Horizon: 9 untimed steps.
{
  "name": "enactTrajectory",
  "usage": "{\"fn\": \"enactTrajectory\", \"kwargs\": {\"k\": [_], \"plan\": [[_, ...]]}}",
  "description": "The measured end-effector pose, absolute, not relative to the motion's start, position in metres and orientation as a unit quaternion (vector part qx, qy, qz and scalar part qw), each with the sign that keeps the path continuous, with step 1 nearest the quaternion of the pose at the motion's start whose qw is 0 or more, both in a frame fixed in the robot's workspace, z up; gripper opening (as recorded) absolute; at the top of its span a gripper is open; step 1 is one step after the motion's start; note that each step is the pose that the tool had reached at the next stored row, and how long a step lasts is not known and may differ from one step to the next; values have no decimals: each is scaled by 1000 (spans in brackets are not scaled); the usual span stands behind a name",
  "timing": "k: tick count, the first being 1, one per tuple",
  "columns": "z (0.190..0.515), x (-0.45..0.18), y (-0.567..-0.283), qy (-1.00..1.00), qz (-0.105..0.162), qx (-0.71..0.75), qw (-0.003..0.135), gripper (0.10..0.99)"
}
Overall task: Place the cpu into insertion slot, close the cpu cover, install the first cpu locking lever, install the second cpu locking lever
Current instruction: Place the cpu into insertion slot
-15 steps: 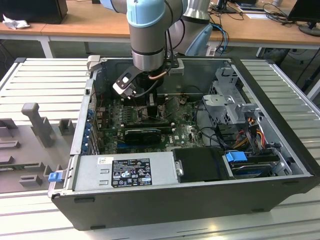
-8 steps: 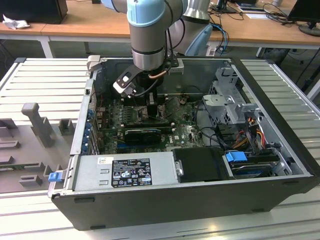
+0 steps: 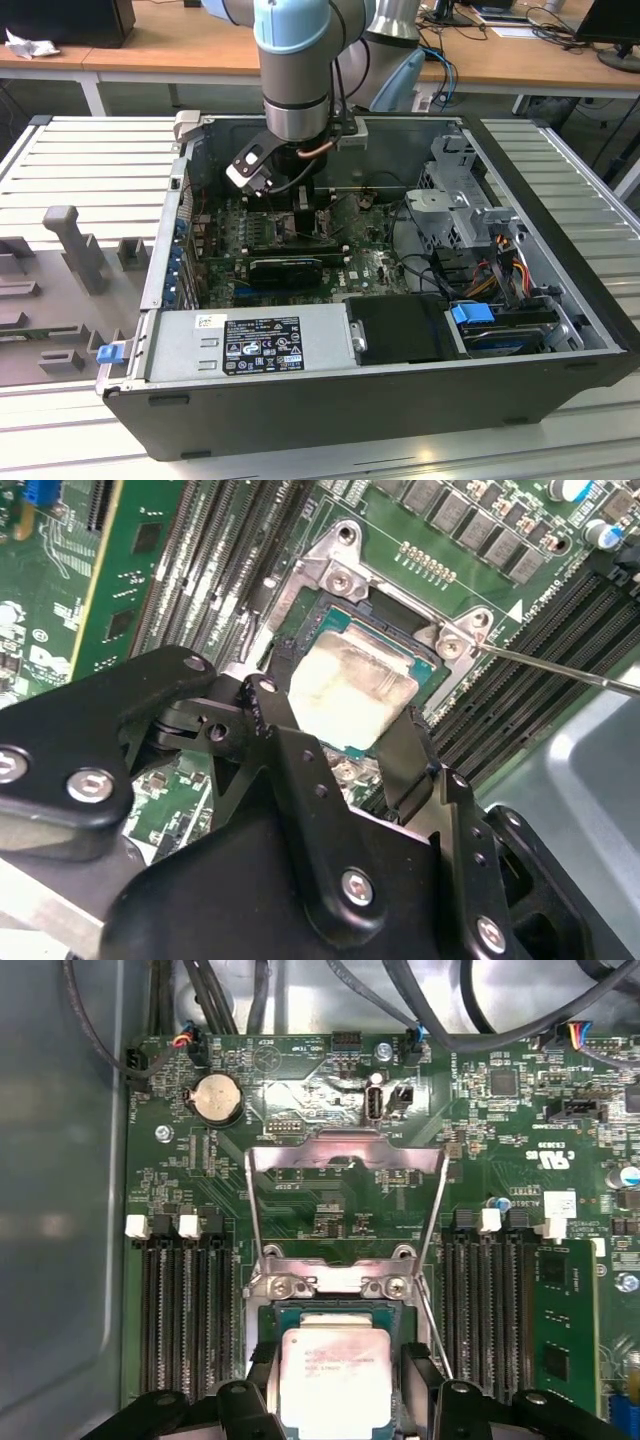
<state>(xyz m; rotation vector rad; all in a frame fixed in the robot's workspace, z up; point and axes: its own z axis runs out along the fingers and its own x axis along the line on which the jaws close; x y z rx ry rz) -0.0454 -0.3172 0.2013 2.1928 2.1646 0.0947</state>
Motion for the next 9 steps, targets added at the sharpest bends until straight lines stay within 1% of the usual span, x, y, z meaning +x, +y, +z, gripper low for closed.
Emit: {"fn": "enactTrajectory", "kwargs": {"k": [2, 3, 6, 9], "plan": [[201, -45, -317, 702, 23, 711, 38, 604], [201, -45, -317, 702, 22, 711, 38, 604], [201, -45, -315, 702, 24, 711, 36, 604], [201, -45, -313, 702, 29, 711, 31, 604]]}}
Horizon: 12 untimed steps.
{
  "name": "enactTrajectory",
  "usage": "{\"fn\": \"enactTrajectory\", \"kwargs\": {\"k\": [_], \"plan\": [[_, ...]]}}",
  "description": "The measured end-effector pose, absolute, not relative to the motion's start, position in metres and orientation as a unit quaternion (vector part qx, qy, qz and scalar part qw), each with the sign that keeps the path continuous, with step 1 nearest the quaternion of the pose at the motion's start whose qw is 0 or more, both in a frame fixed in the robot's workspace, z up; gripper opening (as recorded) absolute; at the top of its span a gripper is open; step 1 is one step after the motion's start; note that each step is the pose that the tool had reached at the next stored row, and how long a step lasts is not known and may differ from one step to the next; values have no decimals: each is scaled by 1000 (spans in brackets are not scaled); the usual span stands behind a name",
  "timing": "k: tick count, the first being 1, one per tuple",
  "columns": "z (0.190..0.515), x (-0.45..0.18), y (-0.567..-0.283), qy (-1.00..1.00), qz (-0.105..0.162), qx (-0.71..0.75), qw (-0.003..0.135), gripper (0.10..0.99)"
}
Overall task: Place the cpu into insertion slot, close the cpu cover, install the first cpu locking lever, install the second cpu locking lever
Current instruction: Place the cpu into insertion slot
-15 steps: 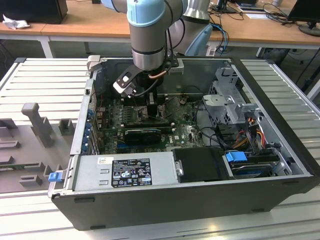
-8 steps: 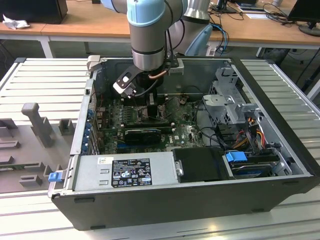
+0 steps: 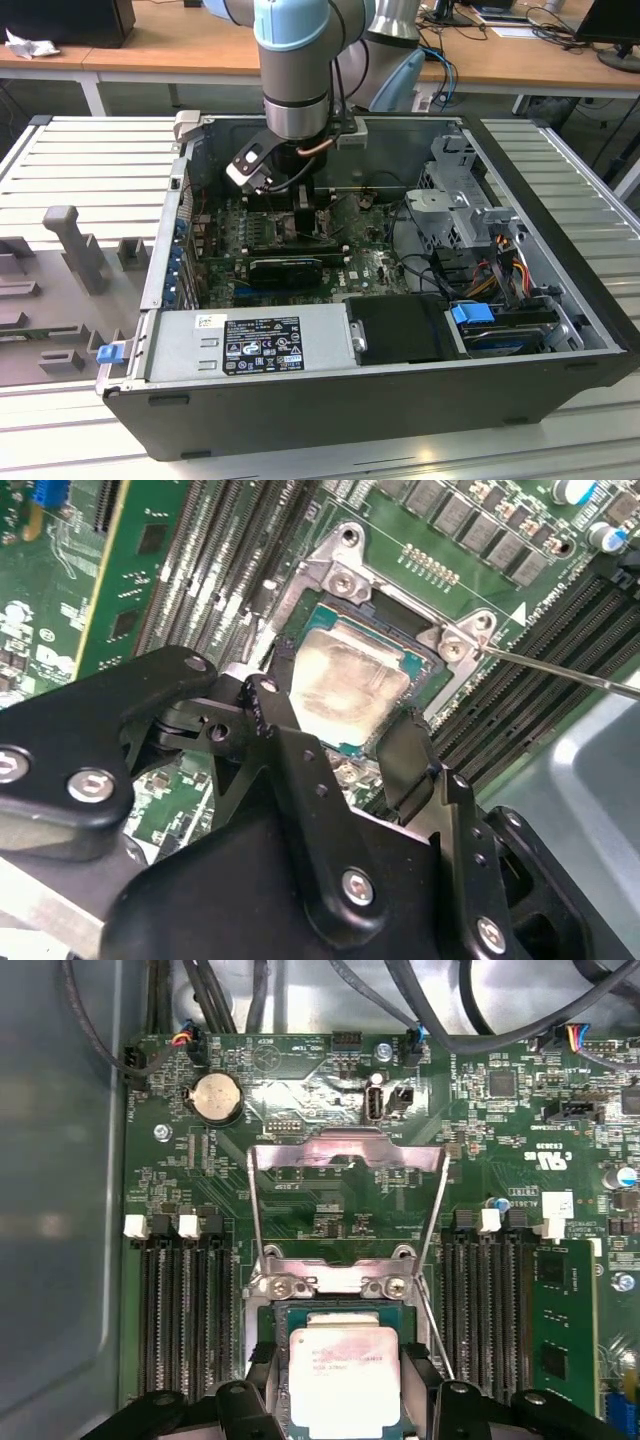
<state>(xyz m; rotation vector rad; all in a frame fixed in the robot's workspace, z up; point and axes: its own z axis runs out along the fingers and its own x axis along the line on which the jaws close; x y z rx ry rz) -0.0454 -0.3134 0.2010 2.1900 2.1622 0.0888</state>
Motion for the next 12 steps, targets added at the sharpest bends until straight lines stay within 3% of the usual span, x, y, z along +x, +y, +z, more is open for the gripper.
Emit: {"fn": "enactTrajectory", "kwargs": {"k": [12], "plan": [[209, -45, -313, 704, 31, 709, 29, 604]]}}
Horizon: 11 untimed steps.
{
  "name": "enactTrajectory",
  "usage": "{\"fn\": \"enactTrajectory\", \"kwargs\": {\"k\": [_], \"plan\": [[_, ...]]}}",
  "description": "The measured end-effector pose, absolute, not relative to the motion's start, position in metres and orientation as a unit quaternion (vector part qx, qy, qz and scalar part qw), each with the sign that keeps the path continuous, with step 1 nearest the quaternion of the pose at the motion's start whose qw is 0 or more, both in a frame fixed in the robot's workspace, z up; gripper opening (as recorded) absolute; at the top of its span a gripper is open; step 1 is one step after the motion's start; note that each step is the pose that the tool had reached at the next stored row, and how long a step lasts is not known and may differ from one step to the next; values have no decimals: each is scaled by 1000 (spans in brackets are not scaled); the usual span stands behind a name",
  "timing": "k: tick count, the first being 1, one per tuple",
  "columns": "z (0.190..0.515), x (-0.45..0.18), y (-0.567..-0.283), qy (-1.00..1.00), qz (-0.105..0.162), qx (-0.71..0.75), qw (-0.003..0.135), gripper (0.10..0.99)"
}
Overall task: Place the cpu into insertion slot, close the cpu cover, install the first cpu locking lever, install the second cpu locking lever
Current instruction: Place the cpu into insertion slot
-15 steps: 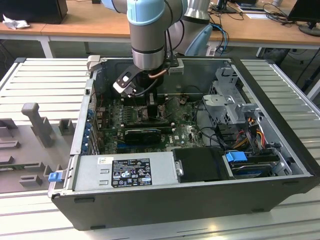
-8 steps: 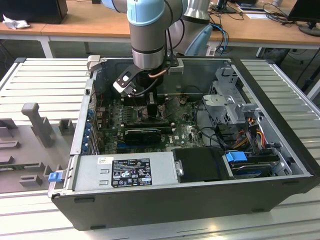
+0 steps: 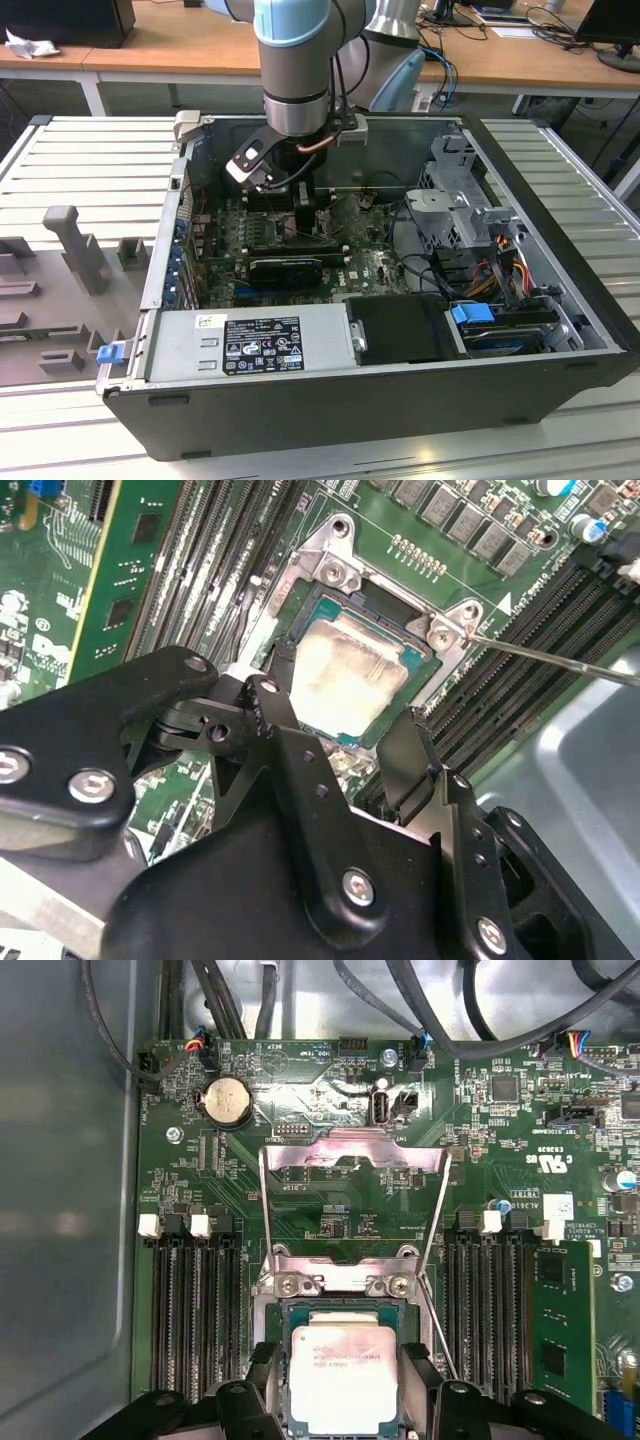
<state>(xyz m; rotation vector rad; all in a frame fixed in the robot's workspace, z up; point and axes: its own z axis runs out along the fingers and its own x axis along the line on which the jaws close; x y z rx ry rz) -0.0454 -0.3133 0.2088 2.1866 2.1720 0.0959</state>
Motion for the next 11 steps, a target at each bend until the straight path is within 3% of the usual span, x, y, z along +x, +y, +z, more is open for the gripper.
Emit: {"fn": "enactTrajectory", "kwargs": {"k": [5, 10, 11], "plan": [[213, -45, -315, 704, 31, 709, 29, 588], [214, -45, -317, 704, 29, 709, 31, 220], [214, -45, -317, 704, 29, 709, 31, 106]]}}
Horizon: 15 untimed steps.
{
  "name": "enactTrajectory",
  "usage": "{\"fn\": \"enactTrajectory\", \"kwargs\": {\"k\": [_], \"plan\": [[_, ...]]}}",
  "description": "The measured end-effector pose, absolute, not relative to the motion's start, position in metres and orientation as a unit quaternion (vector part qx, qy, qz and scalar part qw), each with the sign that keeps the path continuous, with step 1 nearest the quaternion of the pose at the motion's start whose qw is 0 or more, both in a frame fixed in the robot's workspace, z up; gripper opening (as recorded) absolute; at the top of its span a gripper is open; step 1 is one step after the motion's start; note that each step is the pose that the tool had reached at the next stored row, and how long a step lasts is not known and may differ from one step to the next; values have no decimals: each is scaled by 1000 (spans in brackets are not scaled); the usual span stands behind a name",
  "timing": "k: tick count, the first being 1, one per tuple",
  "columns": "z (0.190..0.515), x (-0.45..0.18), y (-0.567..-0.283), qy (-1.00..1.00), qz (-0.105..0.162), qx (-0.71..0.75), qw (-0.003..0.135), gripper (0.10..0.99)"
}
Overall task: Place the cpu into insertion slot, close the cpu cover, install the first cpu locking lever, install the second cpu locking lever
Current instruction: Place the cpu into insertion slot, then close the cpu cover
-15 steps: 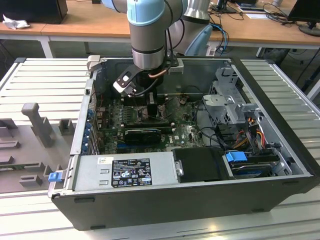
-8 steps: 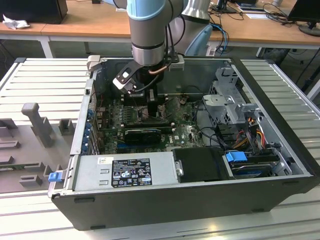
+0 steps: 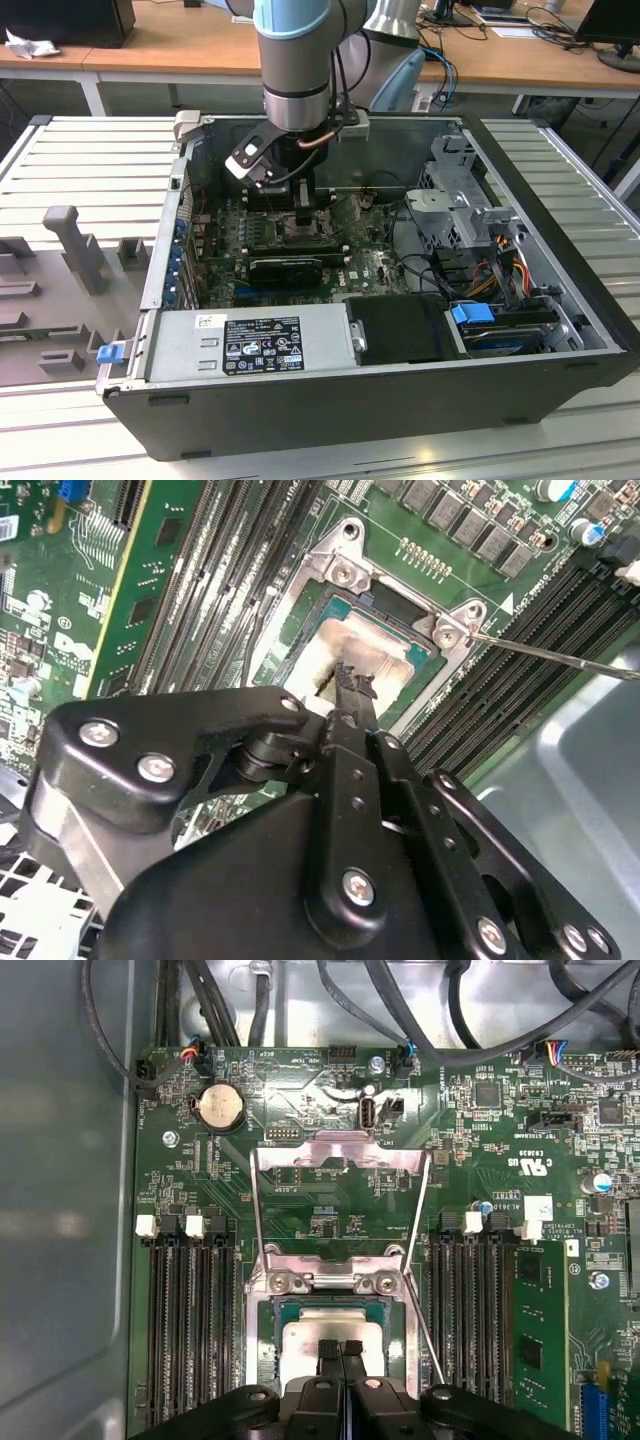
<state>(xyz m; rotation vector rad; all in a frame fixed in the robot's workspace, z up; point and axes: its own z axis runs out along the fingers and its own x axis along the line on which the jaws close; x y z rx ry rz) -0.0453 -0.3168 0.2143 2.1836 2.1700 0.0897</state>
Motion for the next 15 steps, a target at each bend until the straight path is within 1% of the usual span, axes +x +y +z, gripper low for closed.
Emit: {"fn": "enactTrajectory", "kwargs": {"k": [9, 15], "plan": [[225, -45, -317, 704, 29, 709, 31, 106], [225, -35, -317, 704, 29, 709, 31, 106]]}}
